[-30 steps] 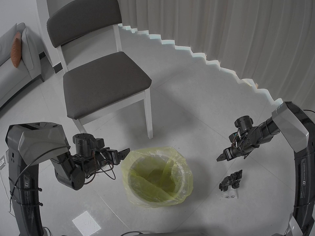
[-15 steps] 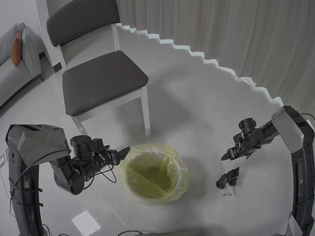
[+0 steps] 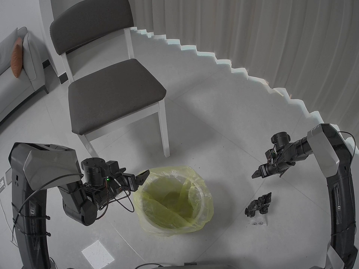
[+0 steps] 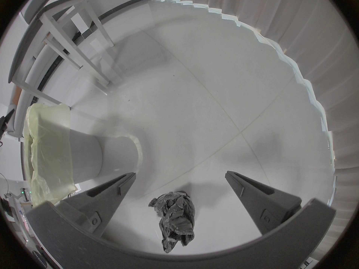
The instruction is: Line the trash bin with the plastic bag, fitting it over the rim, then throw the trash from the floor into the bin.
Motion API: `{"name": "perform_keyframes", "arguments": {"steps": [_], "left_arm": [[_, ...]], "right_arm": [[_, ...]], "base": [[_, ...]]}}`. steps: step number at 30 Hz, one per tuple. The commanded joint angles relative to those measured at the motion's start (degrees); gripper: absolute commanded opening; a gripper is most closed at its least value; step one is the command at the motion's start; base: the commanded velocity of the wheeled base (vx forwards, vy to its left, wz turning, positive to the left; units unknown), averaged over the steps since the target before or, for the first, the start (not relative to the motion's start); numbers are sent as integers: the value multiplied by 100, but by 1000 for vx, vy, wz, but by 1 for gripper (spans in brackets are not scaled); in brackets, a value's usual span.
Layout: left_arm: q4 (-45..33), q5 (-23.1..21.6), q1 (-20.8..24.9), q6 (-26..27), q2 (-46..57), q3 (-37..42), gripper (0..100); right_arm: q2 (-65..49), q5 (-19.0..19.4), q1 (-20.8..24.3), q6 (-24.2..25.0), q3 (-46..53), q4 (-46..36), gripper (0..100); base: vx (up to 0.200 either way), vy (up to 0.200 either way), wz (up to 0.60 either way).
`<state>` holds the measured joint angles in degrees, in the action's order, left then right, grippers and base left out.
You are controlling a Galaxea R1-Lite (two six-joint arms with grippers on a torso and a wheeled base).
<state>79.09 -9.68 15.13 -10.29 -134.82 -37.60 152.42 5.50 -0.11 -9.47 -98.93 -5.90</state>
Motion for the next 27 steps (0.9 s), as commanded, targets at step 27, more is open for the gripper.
{"name": "perform_keyframes", "arguments": {"steps": [27], "left_arm": [[1047, -69, 87, 18, -484, 297, 100]], "right_arm": [[1352, -198, -226, -72, -1566, -1168, 100]], "base": [[-44, 0, 0]]}}
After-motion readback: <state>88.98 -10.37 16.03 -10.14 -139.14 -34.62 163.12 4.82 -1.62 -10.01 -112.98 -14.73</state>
